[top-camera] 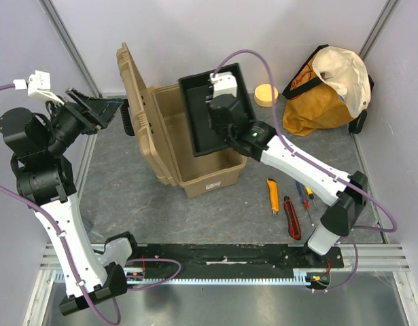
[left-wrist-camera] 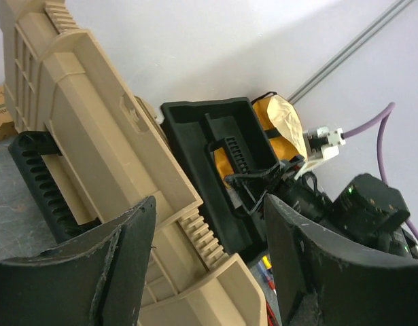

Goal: Pack the tool kit

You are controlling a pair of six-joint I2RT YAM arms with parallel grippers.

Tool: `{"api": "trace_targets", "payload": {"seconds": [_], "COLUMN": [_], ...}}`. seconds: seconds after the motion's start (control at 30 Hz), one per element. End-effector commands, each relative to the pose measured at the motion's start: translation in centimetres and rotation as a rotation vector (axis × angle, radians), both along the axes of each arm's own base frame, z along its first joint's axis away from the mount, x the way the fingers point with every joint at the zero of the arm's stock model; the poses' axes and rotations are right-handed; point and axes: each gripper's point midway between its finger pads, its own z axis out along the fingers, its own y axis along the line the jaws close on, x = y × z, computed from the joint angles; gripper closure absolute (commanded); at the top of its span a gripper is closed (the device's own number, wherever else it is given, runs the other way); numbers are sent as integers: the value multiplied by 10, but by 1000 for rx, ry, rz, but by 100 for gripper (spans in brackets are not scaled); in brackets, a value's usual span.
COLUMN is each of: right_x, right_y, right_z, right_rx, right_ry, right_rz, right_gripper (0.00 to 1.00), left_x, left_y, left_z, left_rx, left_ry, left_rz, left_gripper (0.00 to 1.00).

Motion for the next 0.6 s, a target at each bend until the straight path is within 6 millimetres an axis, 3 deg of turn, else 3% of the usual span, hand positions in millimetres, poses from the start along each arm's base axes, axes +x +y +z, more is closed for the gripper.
{"api": "trace_targets", "payload": {"seconds": [0.0, 0.13, 0.33, 0.57], "right_x": [26, 38, 40, 42], "right_y": [-92, -155, -225, -258], "right_z": [38, 17, -16, -86], "right_rx": [-7, -106, -154, -228], "right_ry": [-102, -75, -27, 100], "right_rz": [-209, -311, -425, -475], "right_gripper": [100, 100, 100, 100], "left_x": [-14, -8, -4, -2], "left_y": [-14, -11, -8, -7], "left_z": [14, 6, 5, -1], "left_rx": [43, 42, 42, 38], "left_ry": [-65, -53, -53, -40], "left_rz": [-67, -58, -42, -36], "left_gripper": [28, 27, 27, 27]}}
